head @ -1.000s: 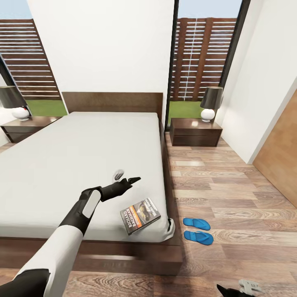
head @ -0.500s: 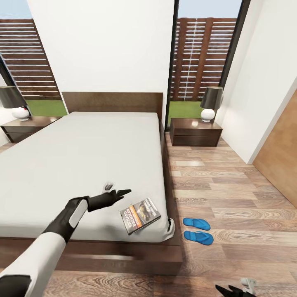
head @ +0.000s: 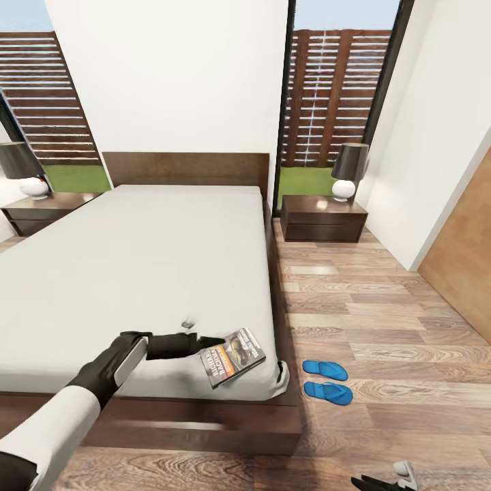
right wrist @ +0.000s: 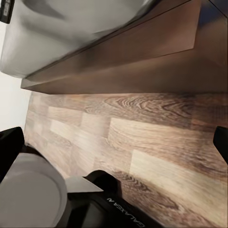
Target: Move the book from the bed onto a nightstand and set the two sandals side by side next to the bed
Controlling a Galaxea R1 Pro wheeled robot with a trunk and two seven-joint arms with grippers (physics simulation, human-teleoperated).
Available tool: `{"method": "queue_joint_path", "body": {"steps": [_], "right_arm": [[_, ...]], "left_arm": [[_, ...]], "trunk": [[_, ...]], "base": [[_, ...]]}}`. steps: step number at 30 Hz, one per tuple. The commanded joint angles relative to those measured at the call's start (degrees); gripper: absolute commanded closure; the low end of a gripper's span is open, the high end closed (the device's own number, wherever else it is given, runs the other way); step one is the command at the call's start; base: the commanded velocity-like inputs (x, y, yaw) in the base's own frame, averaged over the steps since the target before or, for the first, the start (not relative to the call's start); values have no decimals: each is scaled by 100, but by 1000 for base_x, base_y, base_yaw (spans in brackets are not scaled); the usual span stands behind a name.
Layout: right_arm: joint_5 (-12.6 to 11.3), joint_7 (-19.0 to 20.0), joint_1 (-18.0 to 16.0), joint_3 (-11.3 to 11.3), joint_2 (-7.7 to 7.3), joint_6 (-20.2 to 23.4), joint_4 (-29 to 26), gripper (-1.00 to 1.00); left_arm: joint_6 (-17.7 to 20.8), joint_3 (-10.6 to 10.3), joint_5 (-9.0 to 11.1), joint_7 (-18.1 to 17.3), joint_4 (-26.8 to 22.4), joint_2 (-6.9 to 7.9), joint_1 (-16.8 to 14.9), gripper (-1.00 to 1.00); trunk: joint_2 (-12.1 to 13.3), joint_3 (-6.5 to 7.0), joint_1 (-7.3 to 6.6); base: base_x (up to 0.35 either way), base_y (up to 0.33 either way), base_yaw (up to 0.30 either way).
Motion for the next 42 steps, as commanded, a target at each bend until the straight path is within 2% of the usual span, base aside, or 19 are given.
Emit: {"method": "queue_joint_path", "body": {"steps": [1,4,9,12,17,21,29,36,42], "right_arm": [[-43,46,-9,48,2,-43,20,-100],[-43,75,-9,48,2,-29,20,-100],[-43,83,-9,48,2,-24,20,-100],[-43,54,-9,48,2,-24,20,-100],[-43,35,-9,48,2,-31,20,-100],[-40,20,-9,48,2,-37,20,-100],[-43,14,-9,48,2,-41,20,-100],[-43,21,-9,48,2,-42,20,-100],[-42,22,-9,46,2,-40,20,-100]], "left_arm": [[41,-37,58,-147,1,148,-4,-100],[38,-53,71,-430,13,426,-4,-100],[25,-59,64,-535,82,646,-4,-100],[16,-68,56,-541,220,721,-3,-100],[3,-82,58,-531,265,713,-3,-100],[-2,-84,65,-498,275,626,-3,-100],[-3,-84,59,-489,278,547,-3,-100],[0,-84,59,-490,278,542,-3,-100],[-2,-84,67,-498,343,542,-3,-100]], "trunk": [[-2,-5,-1],[-2,-5,-1],[-2,-5,-1],[-2,-5,-1],[-2,-5,-1],[-2,-5,-1],[319,139,-176],[599,264,-330],[599,266,-330]], "base": [[0,0,0],[0,0,0],[0,0,0],[0,0,0],[0,0,0],[0,0,0],[0,0,0],[0,0,0],[0,0,63]]}}
